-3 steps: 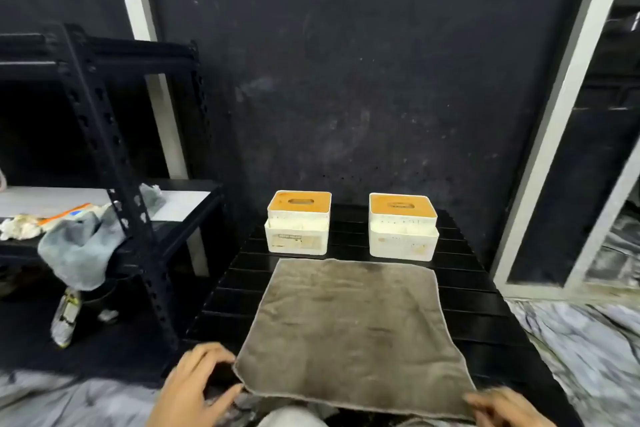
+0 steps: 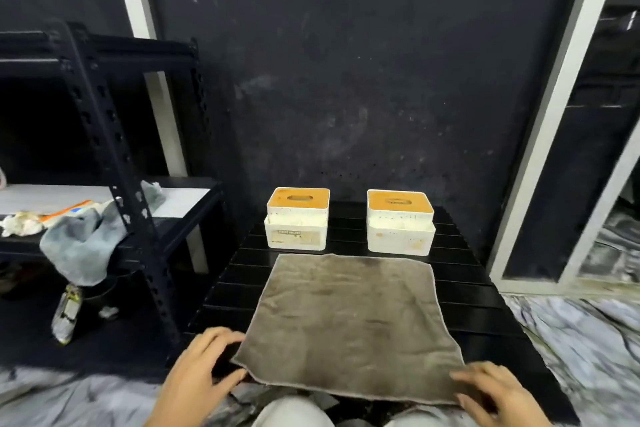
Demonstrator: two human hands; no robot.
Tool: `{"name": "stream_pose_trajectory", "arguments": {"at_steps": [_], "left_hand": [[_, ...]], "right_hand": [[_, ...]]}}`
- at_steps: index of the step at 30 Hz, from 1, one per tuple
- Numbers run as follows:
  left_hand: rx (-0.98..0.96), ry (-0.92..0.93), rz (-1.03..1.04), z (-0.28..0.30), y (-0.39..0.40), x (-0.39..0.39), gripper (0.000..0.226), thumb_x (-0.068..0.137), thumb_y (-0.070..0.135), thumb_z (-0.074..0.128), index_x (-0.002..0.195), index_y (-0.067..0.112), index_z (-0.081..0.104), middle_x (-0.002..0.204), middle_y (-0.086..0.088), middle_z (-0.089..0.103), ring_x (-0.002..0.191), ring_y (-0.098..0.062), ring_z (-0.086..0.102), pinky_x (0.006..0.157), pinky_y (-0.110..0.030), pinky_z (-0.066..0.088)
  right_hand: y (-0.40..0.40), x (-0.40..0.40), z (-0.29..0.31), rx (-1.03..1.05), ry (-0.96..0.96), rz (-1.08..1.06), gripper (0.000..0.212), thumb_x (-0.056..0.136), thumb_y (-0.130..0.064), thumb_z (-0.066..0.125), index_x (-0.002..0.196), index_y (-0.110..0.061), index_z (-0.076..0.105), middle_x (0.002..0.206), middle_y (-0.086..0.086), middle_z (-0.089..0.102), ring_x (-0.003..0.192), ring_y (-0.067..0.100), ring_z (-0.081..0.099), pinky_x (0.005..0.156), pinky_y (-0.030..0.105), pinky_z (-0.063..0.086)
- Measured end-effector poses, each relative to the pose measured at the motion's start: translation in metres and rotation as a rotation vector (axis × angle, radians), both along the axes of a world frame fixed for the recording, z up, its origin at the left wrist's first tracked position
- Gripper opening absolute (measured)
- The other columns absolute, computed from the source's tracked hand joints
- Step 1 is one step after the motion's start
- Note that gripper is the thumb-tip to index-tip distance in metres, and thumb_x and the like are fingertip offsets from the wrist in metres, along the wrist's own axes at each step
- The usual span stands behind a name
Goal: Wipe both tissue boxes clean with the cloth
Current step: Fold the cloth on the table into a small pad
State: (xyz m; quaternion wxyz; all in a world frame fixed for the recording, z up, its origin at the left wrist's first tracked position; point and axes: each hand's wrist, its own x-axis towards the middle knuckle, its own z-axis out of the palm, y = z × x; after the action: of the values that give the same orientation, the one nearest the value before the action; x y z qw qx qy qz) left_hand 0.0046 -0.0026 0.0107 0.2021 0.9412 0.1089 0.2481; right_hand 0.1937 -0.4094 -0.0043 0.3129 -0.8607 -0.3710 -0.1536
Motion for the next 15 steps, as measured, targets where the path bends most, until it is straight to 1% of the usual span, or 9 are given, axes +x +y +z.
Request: {"name": "stream_pose_trajectory", "arguments": {"at_steps": [1, 3, 4, 6, 7, 9, 12, 13, 15], "left_hand": [[0.008, 0.063, -0.030, 0.002, 0.002, 0.001, 0.058, 0.065, 0.041, 0.079, 0.107, 0.061, 0.045, 0.112, 0.037, 0.042, 0.094, 0.008, 0.046, 0.073, -0.023, 0.048], [-0.028, 0.134, -0.088, 0.003, 0.002, 0.002, 0.057, 0.068, 0.026, 0.083, 0.094, 0.065, 0.051, 0.109, 0.036, 0.046, 0.094, 0.008, 0.048, 0.078, -0.018, 0.044], [-0.038, 0.147, -0.100, 0.003, 0.003, 0.002, 0.054, 0.070, 0.024, 0.082, 0.087, 0.065, 0.052, 0.109, 0.037, 0.048, 0.096, 0.008, 0.049, 0.082, -0.017, 0.041], [-0.059, 0.199, -0.110, 0.006, 0.001, 0.002, 0.045, 0.075, 0.023, 0.078, 0.077, 0.061, 0.055, 0.111, 0.038, 0.048, 0.099, 0.008, 0.048, 0.086, -0.014, 0.039], [-0.070, 0.207, -0.110, 0.008, 0.001, 0.003, 0.043, 0.076, 0.022, 0.077, 0.075, 0.059, 0.055, 0.111, 0.039, 0.048, 0.099, 0.008, 0.048, 0.086, -0.013, 0.039], [-0.102, 0.205, -0.098, 0.011, 0.000, 0.003, 0.037, 0.078, 0.022, 0.076, 0.076, 0.054, 0.058, 0.108, 0.041, 0.050, 0.098, 0.007, 0.048, 0.083, -0.010, 0.038], [-0.159, 0.208, -0.077, 0.018, -0.002, 0.003, 0.029, 0.079, 0.021, 0.074, 0.077, 0.048, 0.063, 0.101, 0.042, 0.054, 0.098, 0.008, 0.051, 0.082, -0.007, 0.039], [-0.183, 0.205, -0.068, 0.020, -0.002, 0.002, 0.027, 0.079, 0.020, 0.074, 0.077, 0.045, 0.065, 0.099, 0.041, 0.056, 0.097, 0.009, 0.052, 0.082, -0.007, 0.039], [-0.230, 0.208, -0.056, 0.022, -0.003, 0.002, 0.024, 0.079, 0.017, 0.074, 0.077, 0.041, 0.068, 0.095, 0.039, 0.059, 0.093, 0.011, 0.056, 0.082, -0.006, 0.040]], "right_hand": [[-0.002, 0.004, 0.004, -0.081, -0.026, 0.065, 0.025, 0.081, -0.066, 0.040, 0.103, -0.056, 0.046, 0.107, -0.038, 0.043, 0.079, -0.013, 0.044, 0.076, -0.007, 0.032], [-0.003, 0.005, -0.005, -0.098, -0.033, 0.088, 0.033, 0.082, -0.073, 0.033, 0.103, -0.053, 0.048, 0.105, -0.033, 0.045, 0.081, -0.013, 0.042, 0.073, -0.001, 0.038], [-0.004, 0.006, -0.007, -0.108, -0.010, 0.094, 0.037, 0.082, -0.073, 0.032, 0.103, -0.049, 0.049, 0.104, -0.030, 0.045, 0.082, -0.012, 0.042, 0.073, 0.001, 0.039], [-0.007, 0.006, -0.005, -0.105, -0.077, 0.094, 0.040, 0.084, -0.071, 0.031, 0.103, -0.043, 0.051, 0.105, -0.028, 0.045, 0.086, -0.012, 0.042, 0.081, -0.003, 0.034], [-0.006, 0.005, -0.006, -0.107, -0.083, 0.101, 0.038, 0.086, -0.068, 0.031, 0.102, -0.041, 0.053, 0.106, -0.028, 0.045, 0.087, -0.011, 0.043, 0.085, -0.004, 0.030], [-0.007, 0.000, -0.003, -0.088, -0.038, 0.123, 0.038, 0.089, -0.063, 0.031, 0.098, -0.038, 0.057, 0.107, -0.028, 0.046, 0.092, -0.011, 0.044, 0.087, -0.005, 0.028], [-0.008, -0.003, -0.002, -0.005, -0.003, 0.141, 0.041, 0.088, -0.063, 0.035, 0.089, -0.035, 0.064, 0.112, -0.037, 0.046, 0.098, -0.019, 0.042, 0.084, -0.005, 0.031], [-0.008, -0.002, -0.002, 0.004, -0.036, 0.135, 0.044, 0.087, -0.064, 0.036, 0.084, -0.035, 0.068, 0.113, -0.042, 0.044, 0.099, -0.023, 0.041, 0.083, -0.005, 0.032], [-0.010, -0.001, -0.003, 0.007, -0.019, 0.120, 0.053, 0.085, -0.066, 0.037, 0.073, -0.031, 0.074, 0.110, -0.048, 0.043, 0.097, -0.026, 0.040, 0.080, -0.006, 0.033]]}}
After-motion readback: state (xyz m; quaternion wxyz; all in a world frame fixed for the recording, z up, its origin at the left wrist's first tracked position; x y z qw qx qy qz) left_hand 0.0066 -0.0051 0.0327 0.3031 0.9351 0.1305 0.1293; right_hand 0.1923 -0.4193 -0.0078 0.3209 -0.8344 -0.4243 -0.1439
